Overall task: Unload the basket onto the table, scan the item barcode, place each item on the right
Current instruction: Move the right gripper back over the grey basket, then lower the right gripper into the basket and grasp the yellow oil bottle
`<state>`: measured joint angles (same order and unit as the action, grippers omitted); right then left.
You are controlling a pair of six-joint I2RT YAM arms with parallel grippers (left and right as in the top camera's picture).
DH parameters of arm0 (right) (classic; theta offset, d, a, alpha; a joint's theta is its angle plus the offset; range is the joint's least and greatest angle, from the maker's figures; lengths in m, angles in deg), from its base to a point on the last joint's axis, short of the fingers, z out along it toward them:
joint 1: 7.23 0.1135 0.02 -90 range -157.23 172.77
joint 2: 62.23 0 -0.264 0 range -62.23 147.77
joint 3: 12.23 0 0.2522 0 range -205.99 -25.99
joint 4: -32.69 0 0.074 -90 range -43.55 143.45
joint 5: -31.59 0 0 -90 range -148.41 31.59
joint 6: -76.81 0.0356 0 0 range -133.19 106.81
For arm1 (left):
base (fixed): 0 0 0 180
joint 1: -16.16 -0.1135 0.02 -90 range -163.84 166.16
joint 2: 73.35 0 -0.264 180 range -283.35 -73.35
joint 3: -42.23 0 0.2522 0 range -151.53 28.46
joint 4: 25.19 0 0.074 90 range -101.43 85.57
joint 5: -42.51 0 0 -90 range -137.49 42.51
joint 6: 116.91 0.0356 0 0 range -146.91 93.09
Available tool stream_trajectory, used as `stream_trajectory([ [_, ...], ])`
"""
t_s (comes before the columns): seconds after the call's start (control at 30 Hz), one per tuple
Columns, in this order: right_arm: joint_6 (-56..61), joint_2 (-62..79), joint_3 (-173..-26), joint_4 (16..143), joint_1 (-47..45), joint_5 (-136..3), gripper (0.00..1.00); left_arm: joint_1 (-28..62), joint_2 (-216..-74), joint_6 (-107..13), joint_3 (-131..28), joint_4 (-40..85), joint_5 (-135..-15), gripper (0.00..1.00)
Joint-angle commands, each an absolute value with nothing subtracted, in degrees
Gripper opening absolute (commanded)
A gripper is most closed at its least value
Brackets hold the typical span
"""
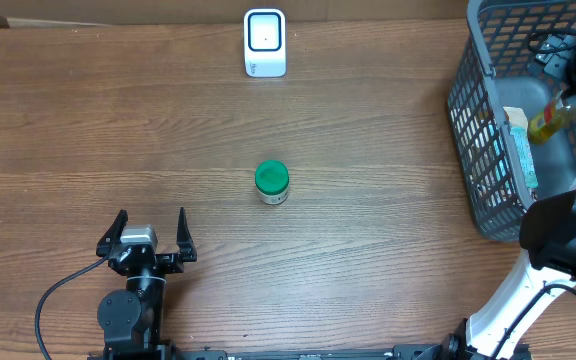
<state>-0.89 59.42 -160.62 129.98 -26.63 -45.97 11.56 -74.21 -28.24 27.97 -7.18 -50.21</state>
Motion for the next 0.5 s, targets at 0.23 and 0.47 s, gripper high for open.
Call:
stream_trajectory([
  [0.23, -4.76, 61.08, -161.19, 124.47, -28.03, -44.92, 1.0, 11.26, -73.66, -28.17, 28.19, -7.14, -49.92, 0.99],
  [0.47, -4.76, 62.11, -159.07, 123.14, -30.63, -44.96, 1.0, 11.26, -73.66, -28.17, 28.19, -7.14, -49.92, 1.0],
])
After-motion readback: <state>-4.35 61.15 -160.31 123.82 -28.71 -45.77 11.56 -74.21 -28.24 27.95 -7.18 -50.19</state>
